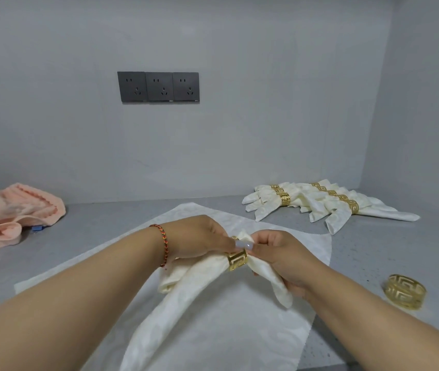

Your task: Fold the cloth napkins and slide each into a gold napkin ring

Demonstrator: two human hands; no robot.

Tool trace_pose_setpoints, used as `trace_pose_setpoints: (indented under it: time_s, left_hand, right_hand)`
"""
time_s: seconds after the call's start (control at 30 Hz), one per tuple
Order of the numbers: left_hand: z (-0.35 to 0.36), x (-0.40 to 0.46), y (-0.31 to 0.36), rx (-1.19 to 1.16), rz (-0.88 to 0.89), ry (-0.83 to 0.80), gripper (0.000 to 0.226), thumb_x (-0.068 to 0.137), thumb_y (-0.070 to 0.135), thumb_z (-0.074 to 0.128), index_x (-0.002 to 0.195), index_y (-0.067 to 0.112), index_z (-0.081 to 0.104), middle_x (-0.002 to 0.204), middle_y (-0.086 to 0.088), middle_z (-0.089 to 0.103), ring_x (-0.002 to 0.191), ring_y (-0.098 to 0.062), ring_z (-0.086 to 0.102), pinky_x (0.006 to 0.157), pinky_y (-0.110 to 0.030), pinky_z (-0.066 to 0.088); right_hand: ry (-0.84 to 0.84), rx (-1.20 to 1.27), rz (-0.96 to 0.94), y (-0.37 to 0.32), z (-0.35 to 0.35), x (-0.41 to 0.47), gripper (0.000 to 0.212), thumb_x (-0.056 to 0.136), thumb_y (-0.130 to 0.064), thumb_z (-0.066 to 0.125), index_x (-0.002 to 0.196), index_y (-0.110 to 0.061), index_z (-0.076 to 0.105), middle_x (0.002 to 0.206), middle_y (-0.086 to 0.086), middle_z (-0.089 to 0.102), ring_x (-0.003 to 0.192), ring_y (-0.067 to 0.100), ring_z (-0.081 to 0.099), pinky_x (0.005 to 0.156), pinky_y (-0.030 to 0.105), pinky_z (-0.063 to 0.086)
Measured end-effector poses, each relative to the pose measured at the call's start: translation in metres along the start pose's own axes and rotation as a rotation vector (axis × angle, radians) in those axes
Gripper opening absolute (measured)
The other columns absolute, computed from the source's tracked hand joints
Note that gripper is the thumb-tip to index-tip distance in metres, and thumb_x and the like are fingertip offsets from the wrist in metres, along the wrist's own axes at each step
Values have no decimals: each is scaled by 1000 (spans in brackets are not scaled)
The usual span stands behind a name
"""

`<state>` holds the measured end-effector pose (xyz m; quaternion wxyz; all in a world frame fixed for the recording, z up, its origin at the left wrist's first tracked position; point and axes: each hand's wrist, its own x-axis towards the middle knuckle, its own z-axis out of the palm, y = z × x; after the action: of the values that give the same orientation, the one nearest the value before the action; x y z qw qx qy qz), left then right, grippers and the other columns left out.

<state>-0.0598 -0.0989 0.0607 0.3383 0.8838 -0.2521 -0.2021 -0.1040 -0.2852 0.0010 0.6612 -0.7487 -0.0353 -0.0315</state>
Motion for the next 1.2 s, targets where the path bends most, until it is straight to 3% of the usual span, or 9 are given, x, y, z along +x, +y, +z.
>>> trace_pose_setpoints:
  time_s: [0.13,0.33,0.6,0.67,0.73,0.83,1.0,1.1,1.2]
  left_hand:
    - [-6,-2,-1,34,33,14,33,80,46,71,78,13,68,65,5,58,55,-7,50,62,-21,41]
    - [-10,-5,-9,18,56,36,37,82,42,70,92,6,73,65,11,62,56,0,53,63,-15,40]
    - [-8,-1,-15,-27,66,2,56,56,62,75,94,21,75,86,7,72,80,-8,62,84,-25,47]
    - [-10,-1,-19,-88,45,-14,59,52,57,79,100,23,73,94,1,74,86,-14,67,87,-30,50]
    - [-14,-2,-25,-156,14,-15,61,51,42,86,105,19,69,99,-8,72,84,-19,66,78,-31,52]
    - [-16,-4,-30,-226,-17,20,50,60,19,87,105,16,67,95,-14,64,73,-16,57,54,-19,41]
    - [-15,4,-32,-448,-10,38,58,52,11,88,106,9,67,92,-20,65,87,-28,58,81,-32,41]
    - [-13,12,-29,-597,-10,80,42,64,-5,77,103,5,65,81,-12,69,66,-20,65,63,-25,52]
    - [-8,24,-24,-736,-34,118,20,78,-12,64,90,4,63,75,-15,67,58,-21,64,52,-24,53]
  right_hand:
    - [42,49,7,-3,-11,-1,13,91,-11,62,82,-1,62,68,12,60,54,14,55,52,23,46]
    - [84,86,-3,-2,-20,-1,14,90,-12,63,84,1,65,66,10,61,54,14,55,52,22,47]
    - [93,106,0,0,-14,-3,15,90,-14,64,78,-4,65,65,7,63,55,12,57,53,23,48]
    - [102,110,-1,0,-15,-4,15,89,-15,65,80,-4,65,68,8,63,57,13,58,55,25,48]
    - [113,91,3,1,-17,-2,15,88,-18,66,80,-6,67,72,10,64,60,16,58,61,28,48]
    - [113,-14,19,2,-20,-2,17,86,-26,70,74,-14,67,72,6,63,69,20,54,69,33,40]
    - [155,-49,-64,-4,-24,4,22,83,-26,72,67,-18,60,68,6,51,65,18,42,63,31,31]
    - [210,-14,-52,-6,-31,11,22,85,-21,70,72,-11,56,66,8,48,60,17,40,58,29,30]
    - [253,0,-6,-4,-41,17,24,87,-19,69,69,-12,54,63,5,49,54,13,42,53,25,33]
